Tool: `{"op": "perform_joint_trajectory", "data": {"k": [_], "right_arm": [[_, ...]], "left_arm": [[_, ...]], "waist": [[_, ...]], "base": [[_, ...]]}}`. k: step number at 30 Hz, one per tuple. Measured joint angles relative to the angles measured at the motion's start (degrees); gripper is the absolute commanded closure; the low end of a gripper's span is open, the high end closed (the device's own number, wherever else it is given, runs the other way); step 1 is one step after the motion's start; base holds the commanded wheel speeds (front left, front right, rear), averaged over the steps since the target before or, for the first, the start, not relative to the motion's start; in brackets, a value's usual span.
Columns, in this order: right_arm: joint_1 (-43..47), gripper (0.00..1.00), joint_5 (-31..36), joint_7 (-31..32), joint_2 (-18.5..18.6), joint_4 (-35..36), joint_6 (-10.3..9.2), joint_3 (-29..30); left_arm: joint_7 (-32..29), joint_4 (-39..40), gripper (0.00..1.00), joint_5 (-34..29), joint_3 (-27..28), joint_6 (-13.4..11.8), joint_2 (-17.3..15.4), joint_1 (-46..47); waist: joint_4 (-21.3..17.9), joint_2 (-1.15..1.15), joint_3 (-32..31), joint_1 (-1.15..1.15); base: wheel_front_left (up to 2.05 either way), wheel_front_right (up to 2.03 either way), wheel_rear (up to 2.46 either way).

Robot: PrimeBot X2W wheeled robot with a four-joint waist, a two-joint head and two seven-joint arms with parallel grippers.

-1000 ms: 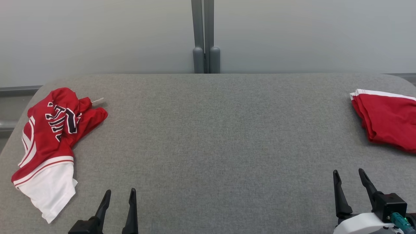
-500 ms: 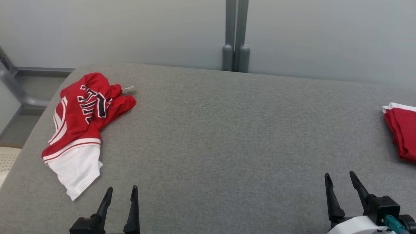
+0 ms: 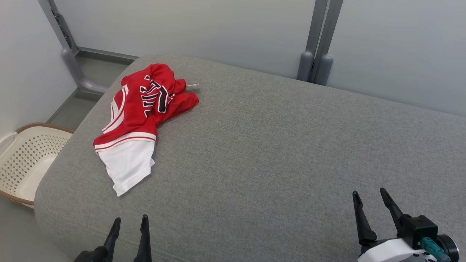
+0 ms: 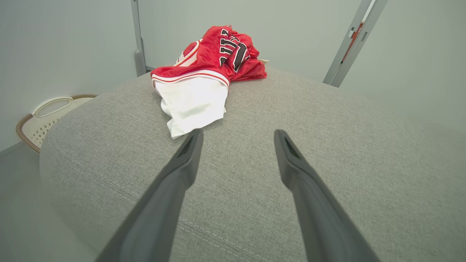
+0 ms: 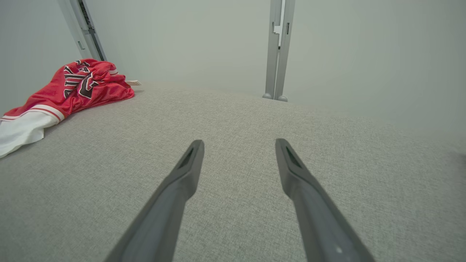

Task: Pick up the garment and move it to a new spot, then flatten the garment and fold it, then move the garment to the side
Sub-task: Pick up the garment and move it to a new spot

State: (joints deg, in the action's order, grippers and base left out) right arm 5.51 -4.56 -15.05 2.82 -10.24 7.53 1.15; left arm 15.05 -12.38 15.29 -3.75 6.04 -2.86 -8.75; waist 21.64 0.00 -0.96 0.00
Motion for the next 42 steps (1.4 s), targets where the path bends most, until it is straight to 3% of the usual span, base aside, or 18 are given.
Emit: {"op": "perform_joint_trajectory", "data": {"k": [4,8,18,26,27,28,29,36,42], "right_arm": [[-0.3,0.00,0.4,0.0,0.0,0.2,0.00,0.5],[-2.3,0.00,2.0,0.0,0.0,0.6,0.00,1.2],[-8.1,0.00,4.5,0.0,0.8,0.4,0.00,0.5],[-10.9,0.00,4.2,0.0,1.6,-1.0,0.00,-1.3],[-11.0,0.00,4.2,0.0,1.8,-1.1,0.00,-1.1],[-11.0,0.00,4.1,0.0,1.9,-1.3,0.00,-1.1],[-10.9,0.00,4.0,0.0,1.9,-1.5,0.00,-1.0],[-9.7,0.00,2.8,0.0,1.6,-2.5,0.00,-0.7],[-8.0,0.00,1.3,0.0,0.6,-3.7,0.00,-1.7]], "left_arm": [[0.0,-1.5,0.00,1.2,1.6,-0.4,0.0,3.8],[-0.5,-9.2,0.00,2.7,4.2,-1.8,-0.4,10.6],[-14.4,-31.7,0.00,9.5,9.1,-2.9,-5.2,32.5],[-14.4,-44.7,0.00,11.0,10.6,-2.8,-7.9,38.9],[-13.9,-46.0,0.52,11.4,10.8,-2.8,-8.0,39.5],[-13.7,-47.2,0.86,11.8,10.7,-2.4,-8.3,40.0],[-13.3,-47.9,1.00,11.8,10.6,-2.2,-8.5,40.3],[-5.1,-49.9,1.00,11.8,10.5,-1.7,-8.8,41.1],[-1.1,-44.7,1.00,9.3,8.7,-1.7,-9.2,41.9]], "waist": [[0.1,0.00,1.4,0.00],[-0.2,0.00,3.8,0.00],[-3.5,0.00,14.3,0.00],[-7.4,0.00,18.7,0.01],[-8.0,0.00,19.0,0.00],[-8.4,0.00,19.2,0.01],[-8.7,0.00,19.3,0.00],[-9.6,0.00,17.5,0.01],[-9.5,0.00,13.5,0.01]], "base": [[0.00,0.00,0.00],[0.00,0.00,0.00],[0.00,0.00,0.00],[0.00,0.00,0.00],[0.00,0.00,0.00],[0.00,0.00,0.00],[0.00,0.00,0.00],[0.00,0.00,0.00],[0.00,0.00,0.00]]}}
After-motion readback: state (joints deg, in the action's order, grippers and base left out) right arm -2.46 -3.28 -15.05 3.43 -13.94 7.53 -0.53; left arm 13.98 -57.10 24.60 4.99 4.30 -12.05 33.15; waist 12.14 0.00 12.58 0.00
